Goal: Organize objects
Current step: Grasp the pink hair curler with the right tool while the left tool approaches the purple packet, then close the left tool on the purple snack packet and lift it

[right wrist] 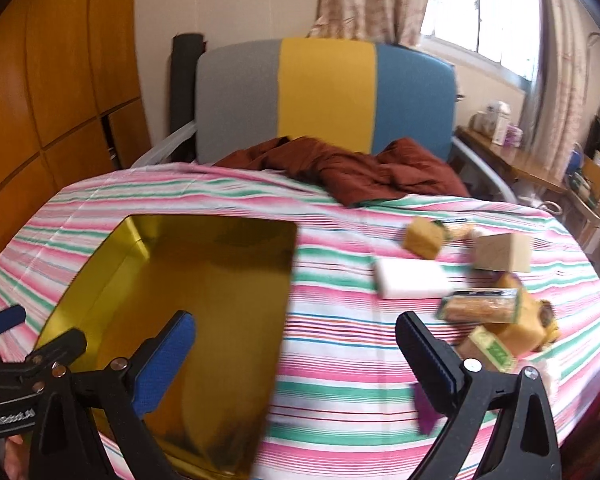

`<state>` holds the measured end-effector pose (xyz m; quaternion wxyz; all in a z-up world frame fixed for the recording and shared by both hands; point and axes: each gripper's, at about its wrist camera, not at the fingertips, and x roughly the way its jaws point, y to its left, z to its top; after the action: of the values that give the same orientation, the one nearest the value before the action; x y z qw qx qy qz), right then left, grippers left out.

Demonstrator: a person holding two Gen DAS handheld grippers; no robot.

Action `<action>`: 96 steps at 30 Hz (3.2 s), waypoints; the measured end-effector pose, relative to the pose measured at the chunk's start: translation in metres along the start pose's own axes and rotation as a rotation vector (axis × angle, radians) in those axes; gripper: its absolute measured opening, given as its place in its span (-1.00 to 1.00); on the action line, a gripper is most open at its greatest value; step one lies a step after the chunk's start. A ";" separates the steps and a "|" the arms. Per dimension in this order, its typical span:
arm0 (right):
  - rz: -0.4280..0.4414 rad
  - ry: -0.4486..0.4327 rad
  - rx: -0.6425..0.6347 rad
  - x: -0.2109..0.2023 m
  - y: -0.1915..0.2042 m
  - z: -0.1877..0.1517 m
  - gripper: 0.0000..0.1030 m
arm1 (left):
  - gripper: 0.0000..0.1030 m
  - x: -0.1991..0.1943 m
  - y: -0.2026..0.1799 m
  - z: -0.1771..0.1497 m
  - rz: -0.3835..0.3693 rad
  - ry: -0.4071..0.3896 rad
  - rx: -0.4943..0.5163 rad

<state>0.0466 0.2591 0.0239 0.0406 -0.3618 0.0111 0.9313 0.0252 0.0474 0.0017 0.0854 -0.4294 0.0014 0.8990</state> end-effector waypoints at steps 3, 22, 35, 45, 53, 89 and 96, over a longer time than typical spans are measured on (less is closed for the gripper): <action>-0.014 0.011 0.051 -0.003 -0.031 -0.006 0.83 | 0.99 0.004 -0.023 -0.006 -0.042 0.041 0.036; -0.062 0.047 0.198 0.003 -0.213 -0.092 0.51 | 0.99 -0.010 -0.165 -0.026 -0.193 0.002 0.379; 0.019 0.083 0.143 0.038 -0.238 -0.108 0.51 | 1.00 0.005 -0.220 -0.034 -0.259 0.022 0.486; 0.020 0.023 0.225 0.034 -0.247 -0.119 0.40 | 0.99 0.046 -0.259 -0.033 -0.330 0.144 0.467; 0.020 0.017 0.223 0.024 -0.248 -0.128 0.41 | 0.99 0.080 -0.291 -0.035 -0.304 0.124 0.478; -0.003 0.006 0.187 0.017 -0.239 -0.137 0.41 | -0.20 0.114 -0.290 -0.037 -0.286 0.023 0.462; -0.014 0.002 0.180 0.017 -0.237 -0.137 0.41 | -0.31 0.109 -0.283 -0.042 -0.303 0.003 0.460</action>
<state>0.1463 0.4892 -0.0869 0.0793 -0.3579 0.0922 0.9258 0.0340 0.3400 -0.0887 0.3144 -0.3955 0.1413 0.8513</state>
